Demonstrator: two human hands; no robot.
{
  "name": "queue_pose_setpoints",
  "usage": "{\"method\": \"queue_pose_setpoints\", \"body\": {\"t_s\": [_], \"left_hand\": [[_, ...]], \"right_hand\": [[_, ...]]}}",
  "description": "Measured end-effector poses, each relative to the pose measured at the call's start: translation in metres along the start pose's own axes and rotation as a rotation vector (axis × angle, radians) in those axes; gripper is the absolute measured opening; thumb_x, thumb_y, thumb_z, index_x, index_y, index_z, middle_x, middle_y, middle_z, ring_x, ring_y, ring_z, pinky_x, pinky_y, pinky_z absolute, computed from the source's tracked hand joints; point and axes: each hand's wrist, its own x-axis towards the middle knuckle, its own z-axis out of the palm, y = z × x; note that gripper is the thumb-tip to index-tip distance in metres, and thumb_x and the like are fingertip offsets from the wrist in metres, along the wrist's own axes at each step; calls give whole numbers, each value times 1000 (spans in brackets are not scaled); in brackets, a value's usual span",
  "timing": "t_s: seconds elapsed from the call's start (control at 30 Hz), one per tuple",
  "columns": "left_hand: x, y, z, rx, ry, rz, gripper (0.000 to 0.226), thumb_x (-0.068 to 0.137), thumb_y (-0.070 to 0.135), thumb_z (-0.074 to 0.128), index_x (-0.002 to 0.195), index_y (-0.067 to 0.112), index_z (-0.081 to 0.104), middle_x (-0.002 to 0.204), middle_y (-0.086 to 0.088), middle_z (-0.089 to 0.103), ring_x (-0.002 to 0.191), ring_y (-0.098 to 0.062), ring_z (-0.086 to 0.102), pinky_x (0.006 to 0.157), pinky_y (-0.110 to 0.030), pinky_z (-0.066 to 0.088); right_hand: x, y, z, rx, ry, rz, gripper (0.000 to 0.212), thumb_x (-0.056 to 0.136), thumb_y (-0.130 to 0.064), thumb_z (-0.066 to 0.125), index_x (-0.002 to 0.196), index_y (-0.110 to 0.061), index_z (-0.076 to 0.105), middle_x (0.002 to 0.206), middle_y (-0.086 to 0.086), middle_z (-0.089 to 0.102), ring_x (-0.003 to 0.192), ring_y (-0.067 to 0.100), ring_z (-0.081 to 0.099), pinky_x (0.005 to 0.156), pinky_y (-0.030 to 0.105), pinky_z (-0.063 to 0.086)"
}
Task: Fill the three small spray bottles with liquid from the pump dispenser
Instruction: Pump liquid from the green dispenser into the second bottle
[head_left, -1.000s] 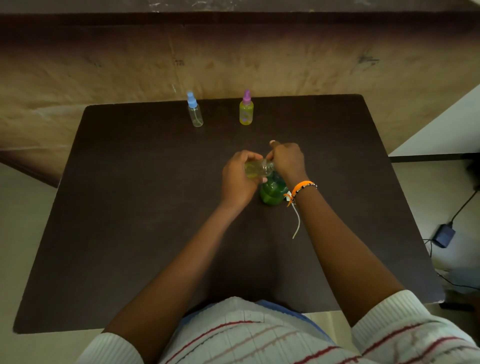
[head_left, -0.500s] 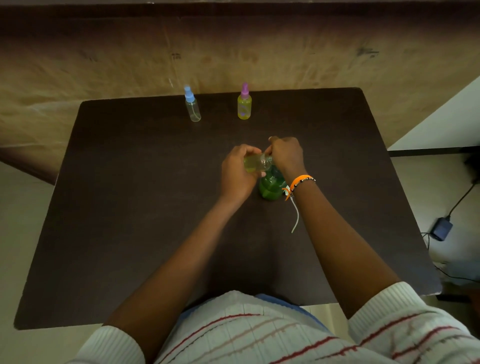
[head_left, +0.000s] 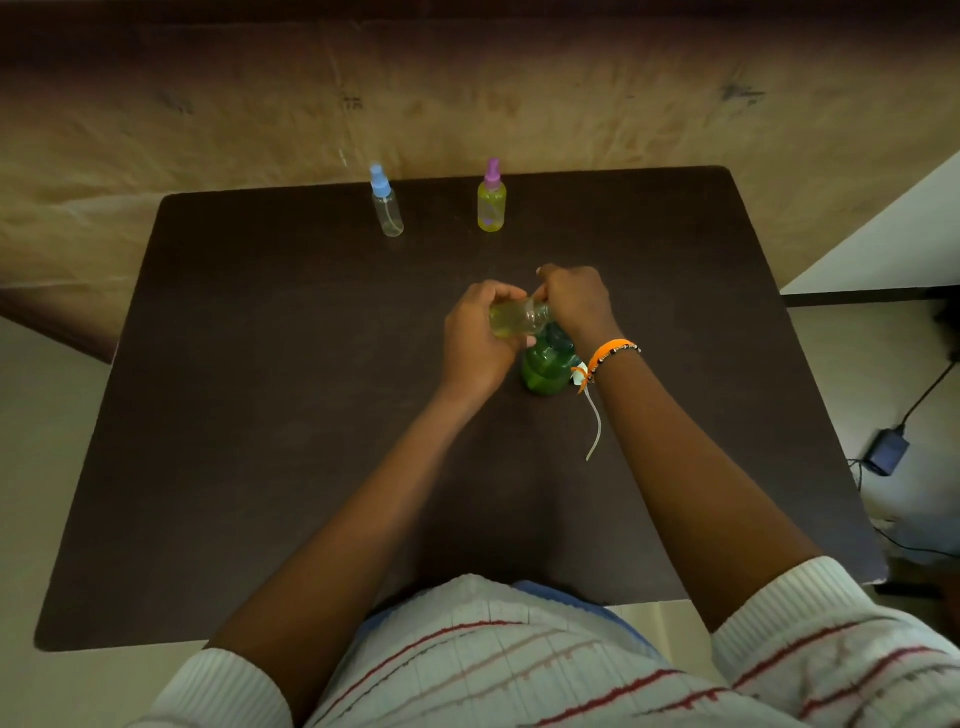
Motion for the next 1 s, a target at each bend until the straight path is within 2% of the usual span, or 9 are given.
{"method": "queue_pose_setpoints", "body": {"t_s": [0.2,0.3,0.4,0.47,0.53,0.6,0.67,0.8,1.0], "left_hand": [[2,-2,3,21,-5,-11,44,57,1,81,97,10,64,99,-1,63,87,-8,54,67,1,35],[2,-1,1,26,-3,-6,45,56,2,81,97,10,64,99,-1,63,87,-9,54,67,0,36],[3,1,-1,25,-5,5,44,57,2,80,96,10,64,95,2,61,84,-8,54,66,0,35],[3,1,-1,30,-2,14,43,57,3,80,96,11,64,94,5,60,84,-8,54,66,0,35],[3,0,0,20,-2,13,43,57,3,80,96,11,64,95,5,60,85,-8,54,67,-1,36],[3,-1,2,24,-2,1,44,57,2,80,97,11,64,96,3,61,84,-8,54,67,-1,36],[3,-4,3,22,0,-4,44,56,1,81,96,10,64,96,1,62,84,-8,54,66,-1,36],[2,-5,3,10,1,0,43,55,1,80,94,10,64,93,4,59,83,-8,53,66,0,35],[1,-2,0,-12,-4,18,42,58,2,80,96,11,64,94,5,60,83,-7,54,68,-3,38]], "right_hand": [[-2,2,2,-5,32,1,35,88,-34,49,87,-9,74,103,13,71,97,30,62,84,33,46],[-2,-1,1,0,-5,12,37,87,-36,51,92,-7,74,101,13,69,95,29,61,82,33,45],[-1,-4,2,32,-82,26,49,69,-46,54,91,-6,71,94,14,64,87,30,58,79,38,45],[3,-2,2,36,-92,23,45,64,-47,53,81,-9,69,90,15,63,85,31,58,82,41,49],[-1,-3,1,22,-66,16,37,75,-41,55,80,-8,70,93,16,67,89,33,61,86,41,50],[-1,-2,0,12,-19,10,36,85,-35,54,88,-4,73,95,16,69,91,33,62,82,37,48],[0,1,1,2,21,4,35,89,-31,54,90,-2,73,91,13,67,88,30,60,79,32,45],[0,3,2,-13,17,-9,37,90,-32,53,92,-1,74,91,12,67,87,29,59,80,32,44],[7,-1,1,43,-107,38,27,86,-34,58,71,-13,65,92,13,66,89,30,63,79,36,48]]}}
